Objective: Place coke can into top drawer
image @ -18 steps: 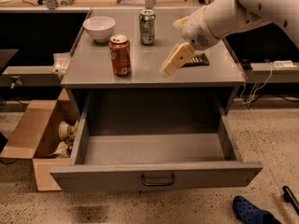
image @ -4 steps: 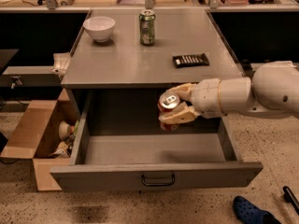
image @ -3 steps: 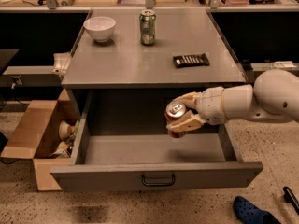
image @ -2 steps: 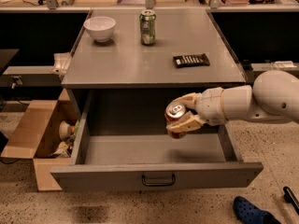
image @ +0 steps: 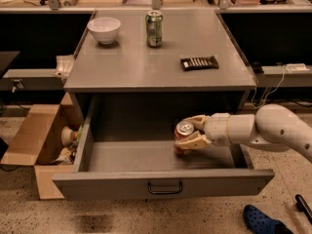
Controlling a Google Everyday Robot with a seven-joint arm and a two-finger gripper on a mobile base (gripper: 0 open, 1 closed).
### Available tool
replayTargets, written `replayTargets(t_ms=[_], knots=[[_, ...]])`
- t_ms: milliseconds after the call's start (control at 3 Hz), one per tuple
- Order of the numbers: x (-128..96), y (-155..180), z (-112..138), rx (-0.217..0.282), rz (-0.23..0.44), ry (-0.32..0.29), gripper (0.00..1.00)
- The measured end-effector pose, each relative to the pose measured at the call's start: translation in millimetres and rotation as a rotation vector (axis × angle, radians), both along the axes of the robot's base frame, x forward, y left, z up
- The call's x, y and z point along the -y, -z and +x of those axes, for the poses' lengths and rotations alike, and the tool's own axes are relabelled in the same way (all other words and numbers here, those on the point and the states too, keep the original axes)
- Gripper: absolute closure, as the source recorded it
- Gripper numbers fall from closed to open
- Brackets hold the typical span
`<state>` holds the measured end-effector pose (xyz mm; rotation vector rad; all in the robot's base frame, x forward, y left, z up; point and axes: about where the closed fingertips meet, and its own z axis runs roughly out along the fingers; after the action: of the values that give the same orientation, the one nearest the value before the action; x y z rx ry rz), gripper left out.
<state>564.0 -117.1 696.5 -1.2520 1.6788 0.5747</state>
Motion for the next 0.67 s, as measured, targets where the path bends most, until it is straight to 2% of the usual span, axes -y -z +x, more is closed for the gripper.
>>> replayTargets(t_ms=[333,667], knots=[[1.0,22.5,8.6,-0.024,0.022,0.013,1.00],[0.7,27.0,9.6,-0.030,0.026,0.014,0.86]])
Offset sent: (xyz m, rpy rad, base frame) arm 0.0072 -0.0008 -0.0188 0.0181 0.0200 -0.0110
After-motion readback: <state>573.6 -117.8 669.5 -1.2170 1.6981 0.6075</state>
